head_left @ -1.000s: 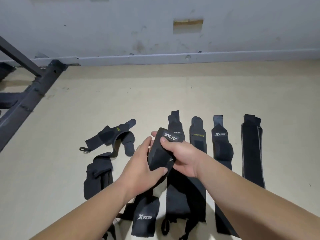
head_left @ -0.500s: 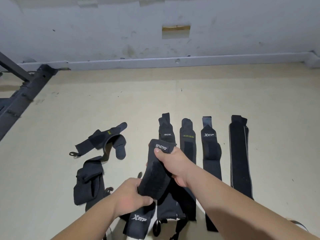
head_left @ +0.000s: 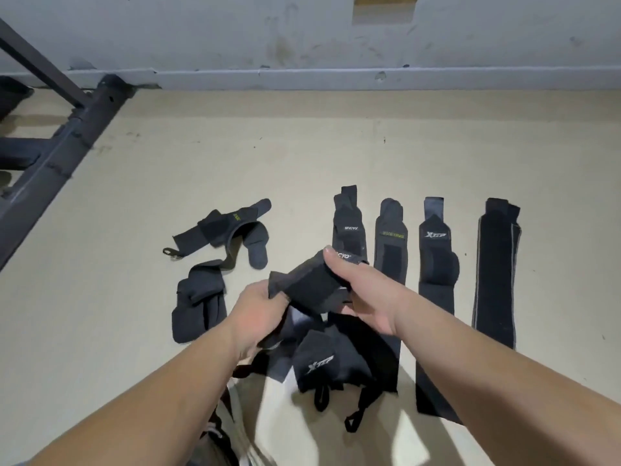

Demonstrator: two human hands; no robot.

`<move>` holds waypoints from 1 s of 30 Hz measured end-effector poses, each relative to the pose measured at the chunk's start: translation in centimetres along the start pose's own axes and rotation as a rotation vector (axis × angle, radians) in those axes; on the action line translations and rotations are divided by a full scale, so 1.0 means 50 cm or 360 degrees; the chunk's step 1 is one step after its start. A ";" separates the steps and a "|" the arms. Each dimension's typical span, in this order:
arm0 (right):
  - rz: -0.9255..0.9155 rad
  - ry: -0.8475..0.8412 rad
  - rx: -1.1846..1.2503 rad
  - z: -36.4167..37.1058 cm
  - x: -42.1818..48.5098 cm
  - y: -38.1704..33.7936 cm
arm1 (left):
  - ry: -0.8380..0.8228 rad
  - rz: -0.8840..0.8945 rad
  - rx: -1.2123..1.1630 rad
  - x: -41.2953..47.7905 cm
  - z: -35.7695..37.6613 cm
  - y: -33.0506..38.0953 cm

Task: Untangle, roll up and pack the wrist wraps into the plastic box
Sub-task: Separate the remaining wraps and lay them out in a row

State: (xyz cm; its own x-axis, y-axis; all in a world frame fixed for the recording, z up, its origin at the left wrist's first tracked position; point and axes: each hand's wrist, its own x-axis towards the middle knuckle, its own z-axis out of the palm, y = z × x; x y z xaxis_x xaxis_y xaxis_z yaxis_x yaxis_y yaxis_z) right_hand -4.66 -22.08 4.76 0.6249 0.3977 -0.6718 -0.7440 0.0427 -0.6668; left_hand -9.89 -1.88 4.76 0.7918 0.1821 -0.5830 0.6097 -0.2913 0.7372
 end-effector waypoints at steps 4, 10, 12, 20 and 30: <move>0.0182 -0.0188 -0.0360 0.047 0.010 0.050 | -0.0084 -0.0140 -0.0470 -0.014 -0.009 0.035; 0.0077 -0.0417 -0.0551 0.083 0.008 0.084 | 0.0190 -0.0341 -0.0520 0.007 -0.047 -0.003; 0.0044 -0.0422 -0.0649 0.095 0.015 0.095 | 0.0223 -0.0417 -0.0577 0.013 -0.055 -0.017; -0.0027 -0.0267 -0.0594 0.104 -0.004 0.103 | 0.0283 -0.0393 -0.0377 0.039 -0.072 -0.038; -0.0033 -0.0002 -0.0546 0.063 -0.069 0.103 | 0.0188 -0.0082 0.0279 0.064 -0.003 -0.008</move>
State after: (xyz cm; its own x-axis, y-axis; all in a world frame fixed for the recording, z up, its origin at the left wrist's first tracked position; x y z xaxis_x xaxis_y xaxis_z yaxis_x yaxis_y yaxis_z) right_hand -11.38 -20.32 4.65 0.6386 0.4014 -0.6565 -0.6079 -0.2600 -0.7503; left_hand -7.61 -1.02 2.66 0.7647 0.3066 -0.5668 0.6422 -0.4358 0.6306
